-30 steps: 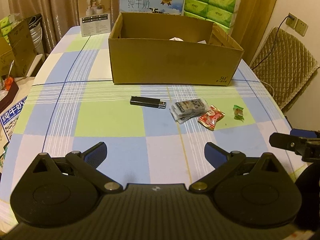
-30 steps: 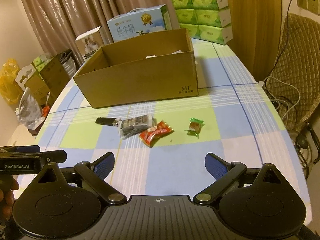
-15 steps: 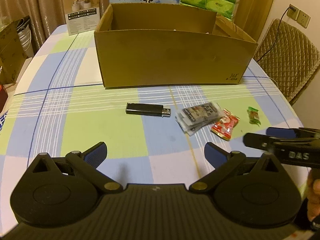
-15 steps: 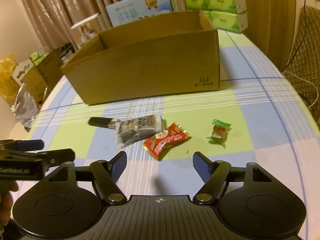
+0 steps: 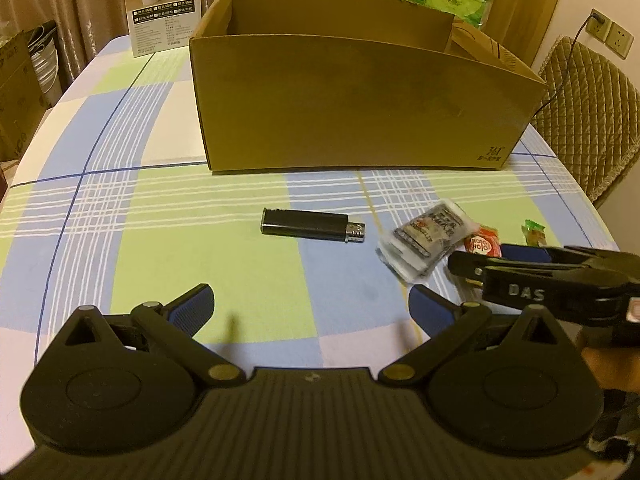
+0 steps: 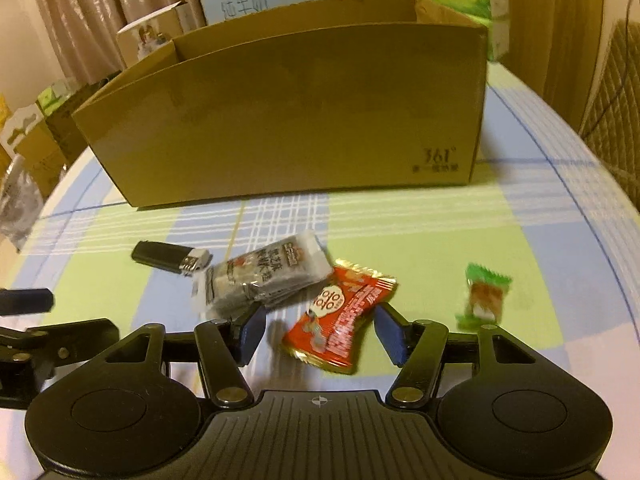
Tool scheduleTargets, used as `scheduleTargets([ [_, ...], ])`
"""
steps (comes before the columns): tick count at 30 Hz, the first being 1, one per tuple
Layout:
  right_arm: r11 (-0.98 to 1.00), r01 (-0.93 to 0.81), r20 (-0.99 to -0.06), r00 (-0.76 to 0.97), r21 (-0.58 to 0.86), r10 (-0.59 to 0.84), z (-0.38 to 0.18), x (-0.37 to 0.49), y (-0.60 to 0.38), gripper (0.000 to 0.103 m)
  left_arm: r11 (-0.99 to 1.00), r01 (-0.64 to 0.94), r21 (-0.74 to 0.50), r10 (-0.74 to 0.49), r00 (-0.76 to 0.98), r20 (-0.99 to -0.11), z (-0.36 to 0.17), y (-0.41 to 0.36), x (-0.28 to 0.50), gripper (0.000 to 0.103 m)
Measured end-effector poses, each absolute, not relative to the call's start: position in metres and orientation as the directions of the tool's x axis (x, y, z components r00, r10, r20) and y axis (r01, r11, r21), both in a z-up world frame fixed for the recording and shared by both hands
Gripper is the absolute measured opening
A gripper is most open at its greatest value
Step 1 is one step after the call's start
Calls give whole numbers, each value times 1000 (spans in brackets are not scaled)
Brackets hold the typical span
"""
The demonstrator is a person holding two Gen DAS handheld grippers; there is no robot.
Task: Organize objects
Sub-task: 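Grasp the clear snack packet with the left tool while the right tool grasps the red candy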
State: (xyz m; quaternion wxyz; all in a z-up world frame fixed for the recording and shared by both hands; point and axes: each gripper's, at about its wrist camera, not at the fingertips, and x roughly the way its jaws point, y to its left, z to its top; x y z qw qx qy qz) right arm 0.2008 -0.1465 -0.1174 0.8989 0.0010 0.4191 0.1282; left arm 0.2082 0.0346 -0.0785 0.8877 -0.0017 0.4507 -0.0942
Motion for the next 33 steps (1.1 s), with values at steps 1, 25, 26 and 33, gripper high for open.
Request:
scheduleTargets([
  [1,967,-243,-754,620,77,215,-118,200,-144,51,982,168,-86,-169,577,-799,-79,35,209,102],
  [25,966,-254,-784,591,42,189,-111,169,-192,40,809,587,38,-337,516,-787,-109,-64,255,57],
  [26,966,-254,-781,595,41,190,-111,168,-192,41,805,591,50,-326,511,-796,-113,-67,256,53],
  [33,969,-240,-768,610,57,196,-112,173,-190,43,838,542,62,-274,516,-812,-110,-59,237,34],
])
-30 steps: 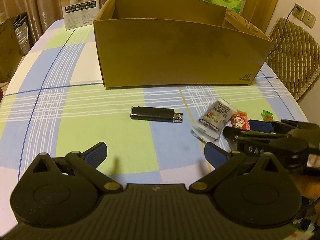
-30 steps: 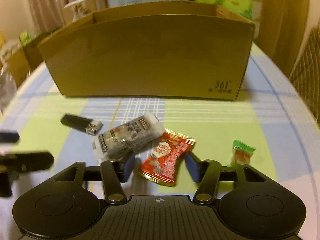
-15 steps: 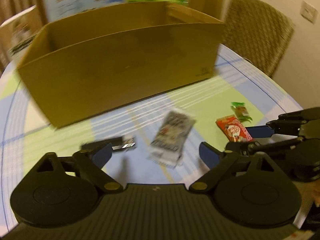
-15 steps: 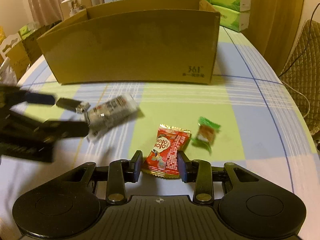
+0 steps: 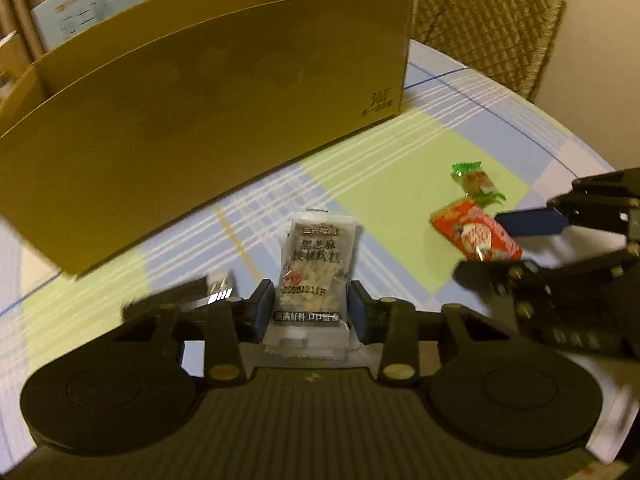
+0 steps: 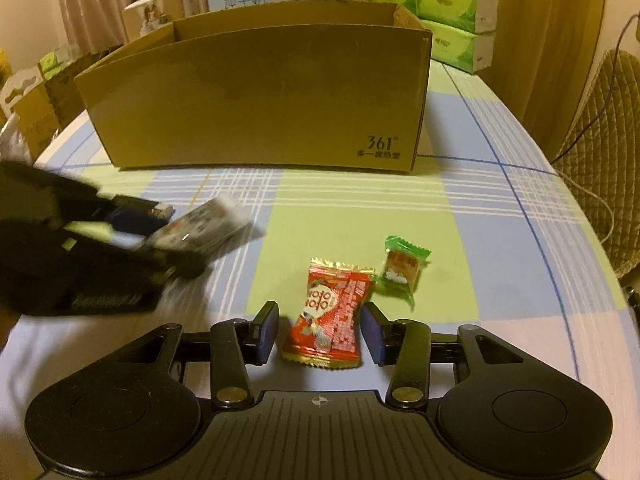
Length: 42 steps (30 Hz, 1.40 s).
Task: Organize objects
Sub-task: 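Grasp the clear snack packet with the left tool while the right tool grasps the red candy, then lift the snack packet and red candy and carry both over the cardboard box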
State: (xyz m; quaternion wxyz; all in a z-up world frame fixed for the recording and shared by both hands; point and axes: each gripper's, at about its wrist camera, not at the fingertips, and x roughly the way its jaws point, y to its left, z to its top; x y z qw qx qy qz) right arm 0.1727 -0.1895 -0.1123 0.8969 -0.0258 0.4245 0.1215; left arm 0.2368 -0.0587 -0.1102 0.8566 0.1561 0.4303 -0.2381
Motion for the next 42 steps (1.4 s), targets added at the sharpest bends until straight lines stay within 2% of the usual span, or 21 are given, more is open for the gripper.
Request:
scheduleTargets([
  [6,972,-232,-760,626,30,172,-114,171,-186,42,867,496,49,-265,542,-798,-109,-52,220,35],
  [8,973,-230,-758,631,18,163,-115,171,-186,39,868,495,48,-267,544,-796,-109,-52,221,36],
  [9,974,-225,-757,635,11,155,-115,171,-186,30,868,493,48,-265,544,-797,-110,-53,222,36],
  [14,976,-215,-756,635,27,160,-114,172,-189,26,877,479,33,-263,538,-801,-113,-53,224,35],
  [16,976,-215,-753,637,34,167,-111,169,-190,26,886,464,16,-262,528,-808,-110,-51,223,31],
  [30,970,-233,-699,681,72,216,-58,129,-194,26,945,325,-48,-235,568,-789,-63,-34,169,31],
  [42,955,-286,-650,712,78,266,-13,98,-179,26,967,255,-31,-188,622,-760,-12,-17,127,31],
])
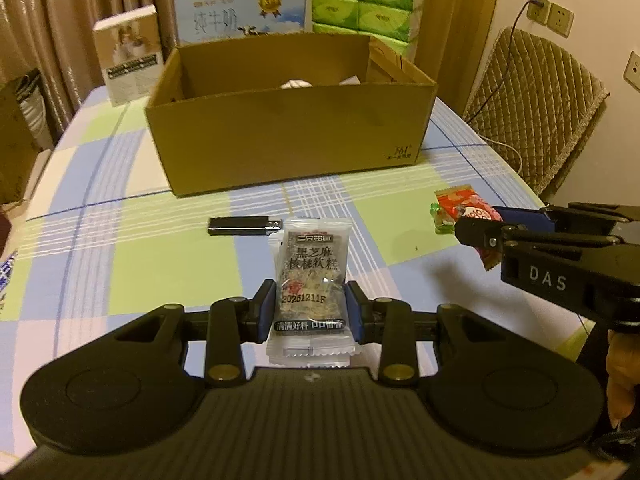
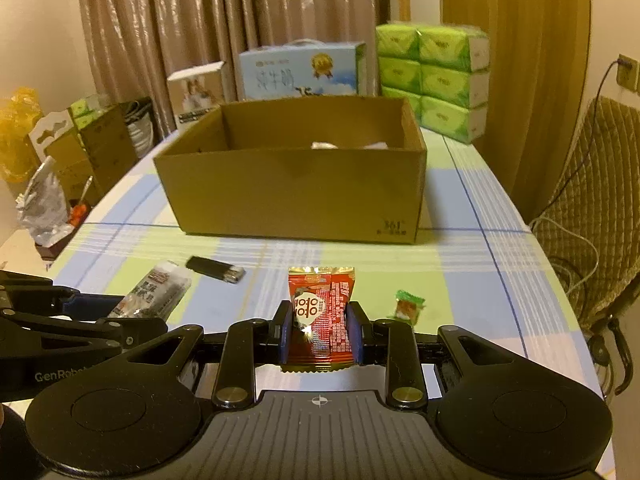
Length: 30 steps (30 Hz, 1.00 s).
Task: Organize objects
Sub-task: 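Lift the snack packet and red candy and carry both over the cardboard box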
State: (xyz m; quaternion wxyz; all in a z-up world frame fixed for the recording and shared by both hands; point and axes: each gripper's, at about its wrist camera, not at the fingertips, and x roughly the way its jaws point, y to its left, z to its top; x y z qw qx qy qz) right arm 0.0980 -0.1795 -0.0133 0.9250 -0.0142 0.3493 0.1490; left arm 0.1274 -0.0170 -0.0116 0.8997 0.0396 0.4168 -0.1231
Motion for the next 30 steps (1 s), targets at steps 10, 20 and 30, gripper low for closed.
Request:
scheduleTargets([
  [10,952,-299,-627,728,72,276,6,78,-181,26,972,232,-23,-175,659,-731,18,-10,106,31],
  [20,955,-290,-619,739,67,267,17,76,-187,26,971,239,-26,-184,669,-720,26,-10,103,31],
  [30,952,-298,-587,759,68,280,52,120,-194,26,964,265,-6,-194,690,-698,47,-7,135,31],
])
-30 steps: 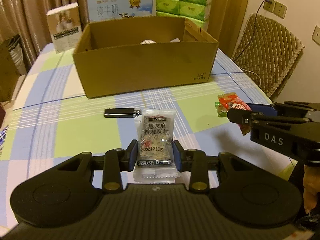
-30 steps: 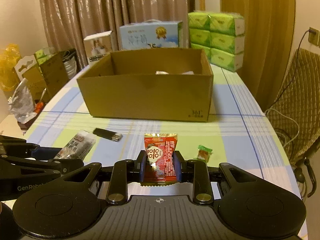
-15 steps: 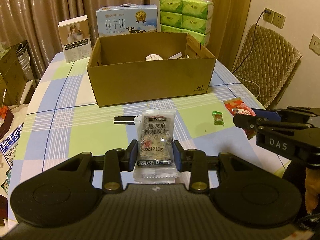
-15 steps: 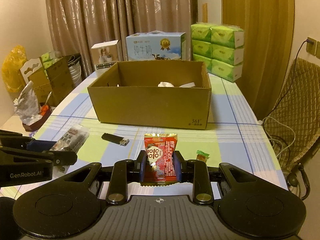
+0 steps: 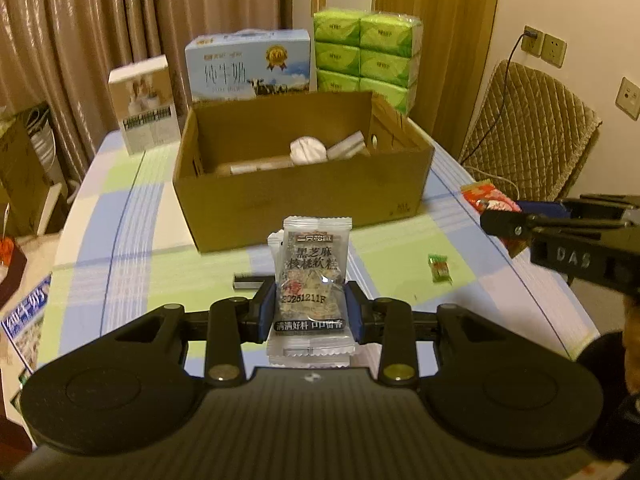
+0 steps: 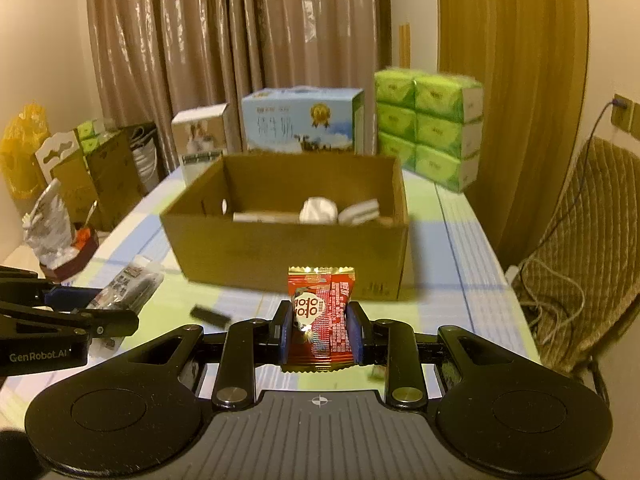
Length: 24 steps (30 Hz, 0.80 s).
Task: Organize objects
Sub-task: 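Lift the snack packet and red candy and carry both over the cardboard box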
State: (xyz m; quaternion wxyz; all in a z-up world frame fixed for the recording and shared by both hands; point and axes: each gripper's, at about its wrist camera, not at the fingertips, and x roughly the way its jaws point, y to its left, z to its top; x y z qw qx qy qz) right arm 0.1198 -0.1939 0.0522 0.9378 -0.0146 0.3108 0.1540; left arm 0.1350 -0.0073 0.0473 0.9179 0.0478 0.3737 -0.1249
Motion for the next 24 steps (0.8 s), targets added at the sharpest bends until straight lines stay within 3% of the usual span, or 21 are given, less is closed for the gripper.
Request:
scheduleTargets([
  [16,942,-321,-599,737,96,312,96,240,-176,26,959,283,-3,-207,693,-691,103,3,260,31],
  [24,941,-316,-620,717,118,318,95,279,-172,26,956,292,2,-205,676,-708,105,-6,306,31],
])
